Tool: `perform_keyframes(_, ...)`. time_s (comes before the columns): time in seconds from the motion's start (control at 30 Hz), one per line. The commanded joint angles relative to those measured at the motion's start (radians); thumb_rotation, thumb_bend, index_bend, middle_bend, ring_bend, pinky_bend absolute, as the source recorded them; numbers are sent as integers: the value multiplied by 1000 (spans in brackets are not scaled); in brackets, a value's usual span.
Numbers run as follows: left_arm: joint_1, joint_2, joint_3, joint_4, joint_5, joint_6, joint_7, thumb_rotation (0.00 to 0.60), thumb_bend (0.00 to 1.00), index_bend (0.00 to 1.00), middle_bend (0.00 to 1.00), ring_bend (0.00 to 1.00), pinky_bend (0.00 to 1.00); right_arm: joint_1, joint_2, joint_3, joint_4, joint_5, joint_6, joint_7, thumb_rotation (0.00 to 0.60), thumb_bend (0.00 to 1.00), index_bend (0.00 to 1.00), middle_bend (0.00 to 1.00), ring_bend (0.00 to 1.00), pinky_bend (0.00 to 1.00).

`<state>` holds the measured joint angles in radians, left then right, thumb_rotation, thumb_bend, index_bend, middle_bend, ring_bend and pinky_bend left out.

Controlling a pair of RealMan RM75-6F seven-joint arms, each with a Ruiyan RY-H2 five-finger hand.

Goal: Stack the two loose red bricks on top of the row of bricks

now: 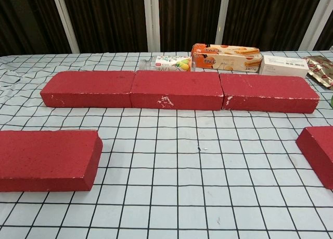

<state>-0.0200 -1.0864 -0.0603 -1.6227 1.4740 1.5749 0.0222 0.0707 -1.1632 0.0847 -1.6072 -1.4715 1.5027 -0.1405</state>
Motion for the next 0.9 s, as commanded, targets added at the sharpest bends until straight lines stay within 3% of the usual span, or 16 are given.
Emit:
perform_keyframes(0.03, 1, 1, -2, 0, -4, 0, 2, 600, 179, 39, 0, 0, 127, 3, -3, 1, -3, 4, -7, -7, 600, 153, 25, 0, 0, 0)
perform_keyframes(0.7, 7, -3, -2, -15, 17, 22, 8, 600, 178, 38, 0, 0, 132, 0, 24, -25, -43, 3, -42, 37, 600, 152, 13, 0, 0, 0)
perform_keyframes(0.9, 11, 2, -4, -9, 12, 24, -13, 600, 179, 34, 0, 0, 132, 52, 137, -78, -108, -3, -214, 91, 600, 151, 0, 0, 0, 0)
